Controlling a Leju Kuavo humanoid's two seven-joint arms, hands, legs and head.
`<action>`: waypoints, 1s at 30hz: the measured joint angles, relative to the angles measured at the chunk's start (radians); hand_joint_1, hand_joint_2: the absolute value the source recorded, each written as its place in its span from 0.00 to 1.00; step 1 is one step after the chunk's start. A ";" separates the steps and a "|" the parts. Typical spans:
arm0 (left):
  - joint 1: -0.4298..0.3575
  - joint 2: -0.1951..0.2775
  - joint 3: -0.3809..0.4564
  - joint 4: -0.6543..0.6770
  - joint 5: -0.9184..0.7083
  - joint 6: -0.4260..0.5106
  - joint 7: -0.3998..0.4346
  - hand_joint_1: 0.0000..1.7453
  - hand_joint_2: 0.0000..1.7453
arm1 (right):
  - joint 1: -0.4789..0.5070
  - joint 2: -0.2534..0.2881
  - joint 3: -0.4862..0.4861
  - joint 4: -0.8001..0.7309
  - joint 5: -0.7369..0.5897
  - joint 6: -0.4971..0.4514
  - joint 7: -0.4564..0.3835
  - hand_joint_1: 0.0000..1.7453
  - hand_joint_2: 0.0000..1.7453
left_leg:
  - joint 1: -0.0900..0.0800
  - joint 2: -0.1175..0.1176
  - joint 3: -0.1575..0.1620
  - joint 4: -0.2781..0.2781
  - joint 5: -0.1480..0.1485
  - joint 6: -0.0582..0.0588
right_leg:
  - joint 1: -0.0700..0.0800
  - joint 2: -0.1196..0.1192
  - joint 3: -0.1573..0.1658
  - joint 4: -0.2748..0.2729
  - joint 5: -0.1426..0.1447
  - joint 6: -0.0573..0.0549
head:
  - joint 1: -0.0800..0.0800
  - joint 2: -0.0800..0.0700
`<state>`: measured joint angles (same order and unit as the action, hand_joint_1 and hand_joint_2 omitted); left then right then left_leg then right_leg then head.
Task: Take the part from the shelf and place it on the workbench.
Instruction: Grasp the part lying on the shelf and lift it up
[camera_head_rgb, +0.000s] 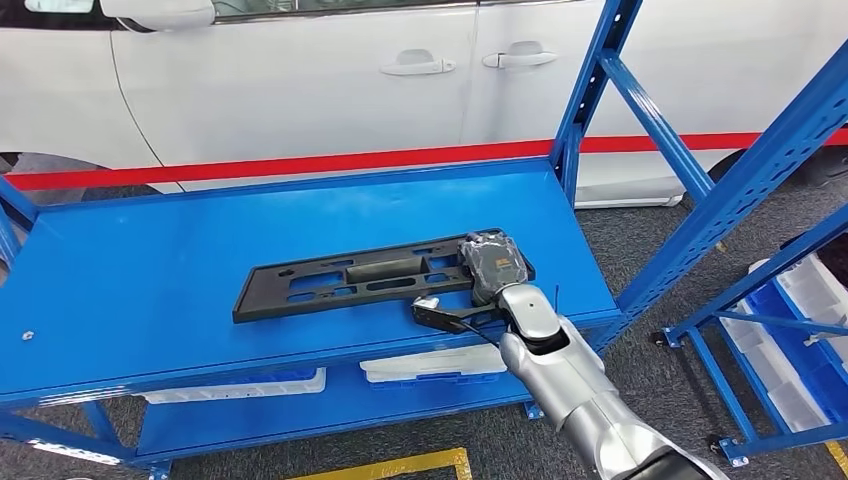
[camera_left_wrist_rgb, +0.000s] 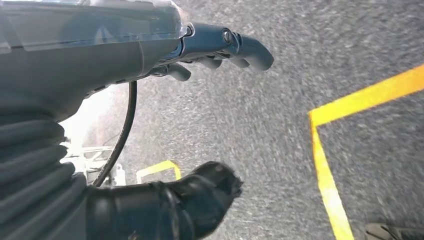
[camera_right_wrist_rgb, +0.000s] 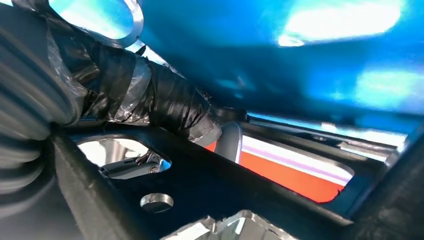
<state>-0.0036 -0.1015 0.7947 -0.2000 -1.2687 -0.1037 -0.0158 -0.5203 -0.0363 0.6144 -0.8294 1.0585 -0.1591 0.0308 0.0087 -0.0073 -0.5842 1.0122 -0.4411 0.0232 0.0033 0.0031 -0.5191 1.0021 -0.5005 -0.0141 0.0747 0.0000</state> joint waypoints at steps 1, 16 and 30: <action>0.001 0.000 0.004 0.000 0.000 0.007 0.011 0.00 1.00 | 0.011 -0.004 -0.010 -0.040 -0.023 0.011 -0.009 1.00 1.00 | 0.000 0.000 -0.001 0.000 0.000 0.000 | 0.000 0.000 -0.001 0.000 0.000 0.000 | 0.000 0.000; 0.000 -0.005 0.021 -0.001 -0.022 0.018 0.055 0.00 1.00 | 0.084 -0.072 -0.056 -0.580 -0.118 0.071 -0.045 1.00 1.00 | 0.026 0.012 -0.013 0.000 0.013 -0.001 | -0.047 -0.002 -0.055 0.114 -0.024 0.067 | 0.001 0.000; -0.002 -0.007 0.035 -0.001 -0.049 0.002 0.059 0.00 1.00 | 0.124 -0.106 -0.016 -0.727 -0.169 0.121 -0.117 1.00 1.00 | 0.009 0.008 -0.038 0.220 -0.127 -0.017 | -0.005 0.004 -0.135 0.061 0.064 -0.025 | -0.002 0.000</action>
<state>-0.0058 -0.1082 0.8302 -0.2014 -1.3181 -0.1015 0.0427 -0.3968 -0.1419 0.5985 -1.5565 0.8897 -0.0378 -0.0863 0.0178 0.0005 -0.6223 1.2325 -0.5682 0.0058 -0.0017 0.0071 -0.6538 1.0634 -0.4361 -0.0393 0.0732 0.0000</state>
